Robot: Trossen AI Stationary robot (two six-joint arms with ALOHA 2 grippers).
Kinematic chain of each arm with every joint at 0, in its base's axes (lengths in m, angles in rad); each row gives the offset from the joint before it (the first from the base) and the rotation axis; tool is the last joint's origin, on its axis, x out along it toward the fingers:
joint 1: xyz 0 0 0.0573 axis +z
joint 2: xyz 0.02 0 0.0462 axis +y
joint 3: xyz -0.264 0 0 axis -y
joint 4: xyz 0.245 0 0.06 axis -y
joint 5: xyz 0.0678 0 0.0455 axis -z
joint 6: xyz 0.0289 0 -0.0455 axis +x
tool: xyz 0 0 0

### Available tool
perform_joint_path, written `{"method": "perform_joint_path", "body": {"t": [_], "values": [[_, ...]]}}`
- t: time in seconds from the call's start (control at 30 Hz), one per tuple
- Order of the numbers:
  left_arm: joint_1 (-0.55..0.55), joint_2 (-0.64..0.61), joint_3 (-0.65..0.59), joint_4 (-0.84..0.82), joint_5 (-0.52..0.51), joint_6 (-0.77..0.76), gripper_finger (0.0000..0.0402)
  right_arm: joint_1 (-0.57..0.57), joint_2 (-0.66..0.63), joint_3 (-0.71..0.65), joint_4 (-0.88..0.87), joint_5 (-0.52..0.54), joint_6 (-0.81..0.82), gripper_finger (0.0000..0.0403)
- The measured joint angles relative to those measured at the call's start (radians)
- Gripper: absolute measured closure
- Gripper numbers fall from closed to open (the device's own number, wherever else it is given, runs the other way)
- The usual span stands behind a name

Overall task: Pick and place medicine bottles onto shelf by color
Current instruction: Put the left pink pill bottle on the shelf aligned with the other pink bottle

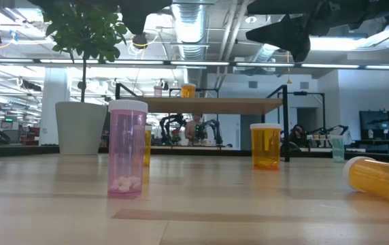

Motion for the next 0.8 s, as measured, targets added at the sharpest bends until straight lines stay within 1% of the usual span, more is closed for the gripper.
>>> {"method": "perform_joint_path", "body": {"t": [0.67,0.8], "values": [[0.000,0.000,0.000,-0.002,0.005,-0.002,0.0212,0.000,0.000,0.000,0.000,0.000,0.006,0.0134],[0.000,-0.056,0.000,-0.017,0.005,0.002,0.0212,0.000,0.000,0.000,0.000,0.000,0.029,0.0134]]}}
